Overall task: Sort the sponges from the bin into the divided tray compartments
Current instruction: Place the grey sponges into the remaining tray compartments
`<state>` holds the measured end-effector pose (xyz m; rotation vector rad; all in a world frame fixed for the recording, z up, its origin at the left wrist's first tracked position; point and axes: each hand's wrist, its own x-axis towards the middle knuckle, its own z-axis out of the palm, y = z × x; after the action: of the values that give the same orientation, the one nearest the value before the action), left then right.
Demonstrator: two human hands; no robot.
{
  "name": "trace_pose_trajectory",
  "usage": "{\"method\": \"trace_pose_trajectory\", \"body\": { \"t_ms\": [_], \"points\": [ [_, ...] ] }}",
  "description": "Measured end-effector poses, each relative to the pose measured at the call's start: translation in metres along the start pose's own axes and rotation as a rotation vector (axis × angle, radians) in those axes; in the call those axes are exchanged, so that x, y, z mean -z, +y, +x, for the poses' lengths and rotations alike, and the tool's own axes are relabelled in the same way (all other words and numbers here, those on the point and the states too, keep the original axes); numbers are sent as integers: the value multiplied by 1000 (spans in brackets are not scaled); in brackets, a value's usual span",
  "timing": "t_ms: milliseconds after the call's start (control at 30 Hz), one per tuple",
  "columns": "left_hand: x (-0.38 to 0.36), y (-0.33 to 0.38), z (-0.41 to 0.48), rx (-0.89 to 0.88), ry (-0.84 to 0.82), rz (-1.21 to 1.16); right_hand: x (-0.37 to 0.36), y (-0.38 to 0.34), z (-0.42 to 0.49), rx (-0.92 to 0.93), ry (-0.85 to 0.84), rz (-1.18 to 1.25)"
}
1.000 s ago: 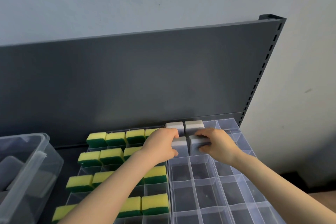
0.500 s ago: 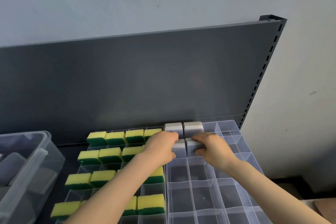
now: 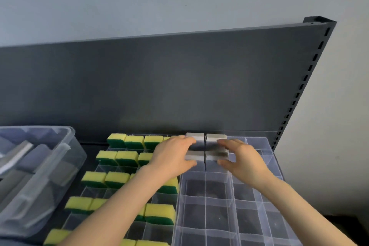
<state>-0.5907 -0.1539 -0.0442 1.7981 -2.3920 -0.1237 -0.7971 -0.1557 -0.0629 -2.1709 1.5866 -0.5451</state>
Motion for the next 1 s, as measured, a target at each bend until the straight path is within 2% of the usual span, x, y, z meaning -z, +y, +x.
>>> {"method": "trace_pose_trajectory", "body": {
  "t_ms": [100,300,567,1000],
  "points": [
    [12,-7,-10,84,78,10,7,-16,0,72,60,15],
    [35,-39,-43,193,65,85,-1,-59,6,163,23,-23],
    [67,-133,-117,381,10,173,-33,-137,8,196,-22,-214],
    [117,-290,-263,527,5,164,-124,-319,-3,296,-32,-226]
  ]
}}
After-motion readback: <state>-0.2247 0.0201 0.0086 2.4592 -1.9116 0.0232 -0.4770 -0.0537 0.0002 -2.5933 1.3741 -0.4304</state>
